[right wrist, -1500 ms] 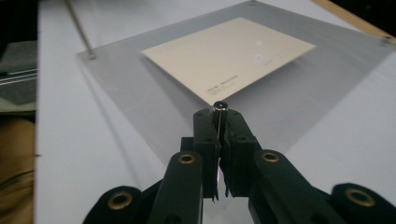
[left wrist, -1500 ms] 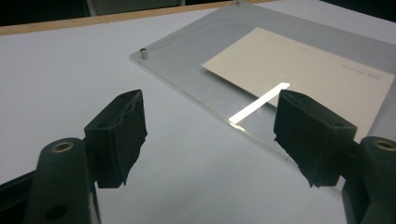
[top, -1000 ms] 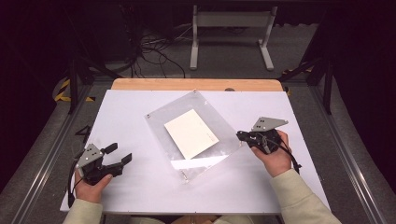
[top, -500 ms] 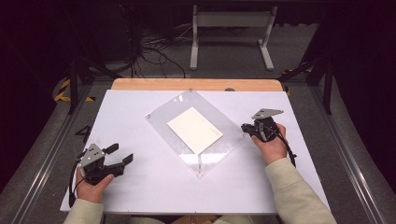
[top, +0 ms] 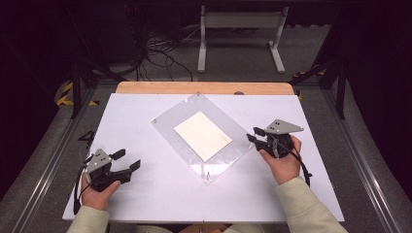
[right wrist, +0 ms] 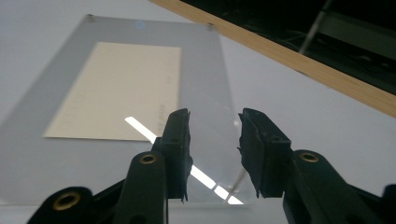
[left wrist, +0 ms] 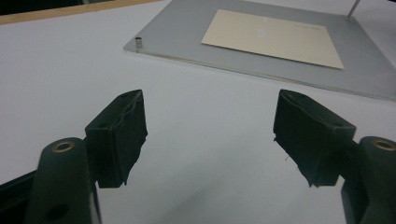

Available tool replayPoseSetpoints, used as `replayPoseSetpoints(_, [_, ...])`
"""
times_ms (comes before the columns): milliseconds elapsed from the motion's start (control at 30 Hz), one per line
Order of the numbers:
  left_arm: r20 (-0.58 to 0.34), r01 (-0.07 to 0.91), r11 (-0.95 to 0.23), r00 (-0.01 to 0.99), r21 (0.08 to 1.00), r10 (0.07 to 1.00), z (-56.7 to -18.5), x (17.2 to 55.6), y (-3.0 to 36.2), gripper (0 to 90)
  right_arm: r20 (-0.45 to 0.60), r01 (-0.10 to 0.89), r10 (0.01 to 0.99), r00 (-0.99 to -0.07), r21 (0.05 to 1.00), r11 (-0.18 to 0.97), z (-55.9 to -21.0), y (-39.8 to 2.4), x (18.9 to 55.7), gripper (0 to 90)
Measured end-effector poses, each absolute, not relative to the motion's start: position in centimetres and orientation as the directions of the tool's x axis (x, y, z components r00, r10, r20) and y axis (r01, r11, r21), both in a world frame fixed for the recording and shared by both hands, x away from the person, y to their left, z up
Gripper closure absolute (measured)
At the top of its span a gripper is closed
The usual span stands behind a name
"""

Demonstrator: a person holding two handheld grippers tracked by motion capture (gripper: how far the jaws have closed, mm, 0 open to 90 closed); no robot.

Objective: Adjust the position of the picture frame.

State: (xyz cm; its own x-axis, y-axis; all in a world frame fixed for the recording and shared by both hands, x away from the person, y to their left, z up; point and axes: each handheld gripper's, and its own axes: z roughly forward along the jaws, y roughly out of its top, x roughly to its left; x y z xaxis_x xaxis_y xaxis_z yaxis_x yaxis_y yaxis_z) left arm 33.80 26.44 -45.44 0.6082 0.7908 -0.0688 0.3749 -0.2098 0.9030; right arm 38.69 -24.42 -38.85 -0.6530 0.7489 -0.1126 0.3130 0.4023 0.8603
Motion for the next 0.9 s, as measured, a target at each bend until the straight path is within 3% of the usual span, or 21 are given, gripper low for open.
replayPoseSetpoints(200, [-0.069, 0.377, -0.214, 0.612, 0.901, 0.788, -45.5, 34.0, 26.2, 26.0, -0.016, 0.276, 0.565, -0.825, 0.86, 0.428, -40.5, -20.5, 35.5, 57.9])
replayPoseSetpoints(367, [-0.07, 0.375, -0.216, 0.618, 0.902, 0.783, -45.5, 34.1, 26.0, 26.1, 0.014, 0.247, 0.431, -0.902, 0.835, 0.491, -42.4, -16.9, 34.1, 55.8])
replayPoseSetpoints(567, [-0.07, 0.375, -0.219, 0.624, 0.901, 0.778, -45.5, 34.3, 25.8, 26.1, 0.019, 0.239, 0.392, -0.92, 0.819, 0.522, -43.6, -14.6, 34.3, 59.4])
replayPoseSetpoints(600, [-0.071, 0.375, -0.219, 0.624, 0.901, 0.778, -45.5, 34.4, 25.8, 26.1, 0.003, 0.23, 0.382, -0.924, 0.803, 0.55, -44.1, -13.8, 34.3, 66.4])
replayPoseSetpoints(633, [-0.071, 0.375, -0.219, 0.624, 0.901, 0.778, -45.5, 34.4, 25.8, 26.1, 0.003, 0.23, 0.382, -0.924, 0.803, 0.55, -44.1, -13.8, 34.3, 66.4])
replayPoseSetpoints(700, [-0.072, 0.376, -0.218, 0.623, 0.9, 0.779, -45.5, 34.4, 25.7, 26.3, -0.037, 0.214, 0.388, -0.921, 0.784, 0.583, -44.4, -13.3, 34.2, 81.5])
replayPoseSetpoints(733, [-0.067, 0.377, -0.222, 0.62, 0.899, 0.782, -45.5, 34.4, 25.6, 26.6, -0.054, 0.212, 0.402, -0.914, 0.783, 0.586, -44.3, -13.3, 34.2, 84.4])
replayPoseSetpoints(900, [-0.046, 0.374, -0.243, 0.62, 0.895, 0.784, -45.5, 34.6, 25.3, 32.3, -0.096, 0.195, 0.412, -0.906, 0.769, 0.609, -43.7, -13.7, 33.7, 84.3])
